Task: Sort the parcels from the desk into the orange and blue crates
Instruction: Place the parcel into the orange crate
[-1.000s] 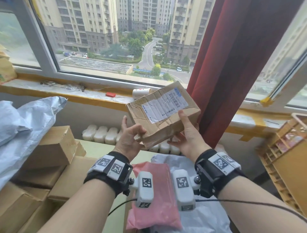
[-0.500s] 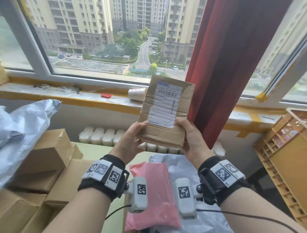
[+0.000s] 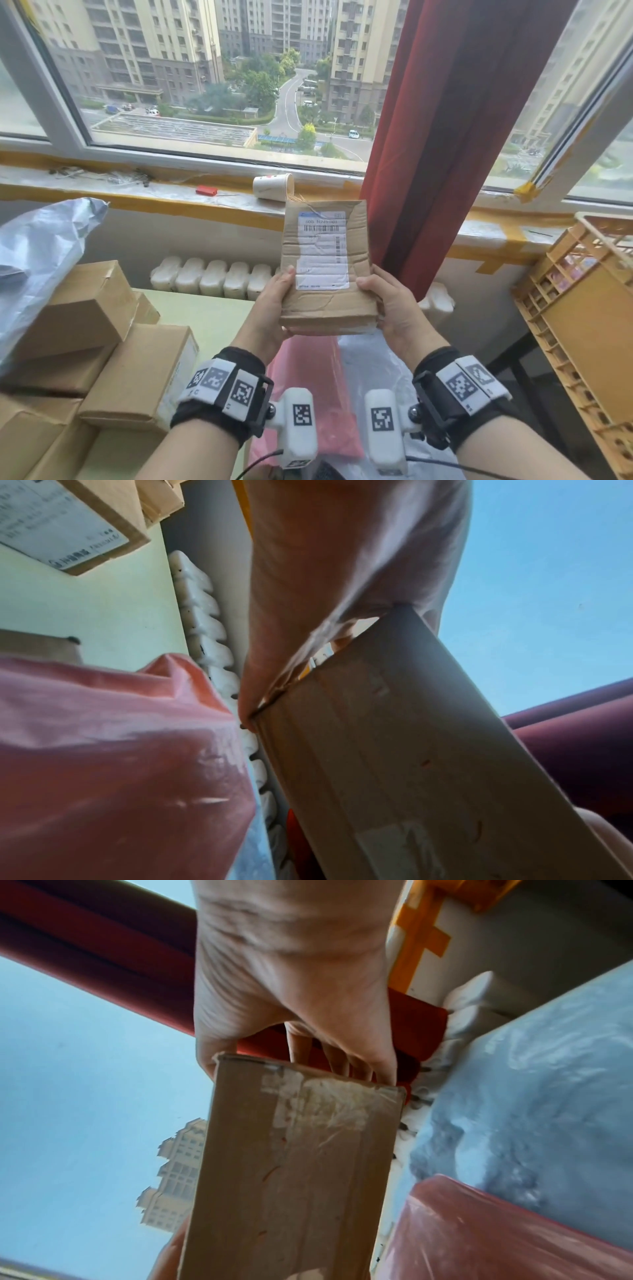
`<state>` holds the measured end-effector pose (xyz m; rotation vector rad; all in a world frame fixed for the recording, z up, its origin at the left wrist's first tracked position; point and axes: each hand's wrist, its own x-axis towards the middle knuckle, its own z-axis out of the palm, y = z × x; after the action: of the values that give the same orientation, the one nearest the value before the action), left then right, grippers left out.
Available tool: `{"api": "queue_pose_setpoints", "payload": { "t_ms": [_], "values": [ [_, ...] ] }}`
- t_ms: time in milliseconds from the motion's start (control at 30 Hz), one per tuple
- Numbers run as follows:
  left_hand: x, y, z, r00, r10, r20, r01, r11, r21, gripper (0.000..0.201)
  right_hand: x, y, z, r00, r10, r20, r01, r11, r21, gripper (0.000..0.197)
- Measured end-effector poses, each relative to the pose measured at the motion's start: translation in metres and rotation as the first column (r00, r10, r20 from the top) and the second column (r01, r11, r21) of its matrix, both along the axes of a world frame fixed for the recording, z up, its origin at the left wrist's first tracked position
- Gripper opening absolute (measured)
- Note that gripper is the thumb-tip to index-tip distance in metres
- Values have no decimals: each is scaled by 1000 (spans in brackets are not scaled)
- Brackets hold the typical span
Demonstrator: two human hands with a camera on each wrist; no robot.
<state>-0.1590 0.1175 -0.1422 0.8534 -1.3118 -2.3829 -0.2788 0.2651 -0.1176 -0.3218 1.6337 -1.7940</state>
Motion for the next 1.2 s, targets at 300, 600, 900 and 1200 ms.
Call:
{"api": "queue_pose_setpoints", "payload": {
  "t_ms": [300, 600, 900, 1200],
  "values": [
    [2, 2, -11, 998, -67, -19, 66, 998, -18, 56, -2, 6, -12, 1000, -3, 24, 2, 999, 46, 49],
    [1, 4, -8, 991, -132, -32, 130, 990, -59, 65, -6, 12, -11, 999, -39, 17, 38, 998, 59, 56],
    [-6, 21, 8, 977, -194, -90, 189, 980, -60, 54, -11, 34, 0, 997, -78, -8, 78, 996, 42, 55],
    [-28, 87, 30, 965, -250, -77, 232, 953, -195, 37, -19, 106, 25, 991, -135, -8, 135, 991, -12, 44]
  ]
}}
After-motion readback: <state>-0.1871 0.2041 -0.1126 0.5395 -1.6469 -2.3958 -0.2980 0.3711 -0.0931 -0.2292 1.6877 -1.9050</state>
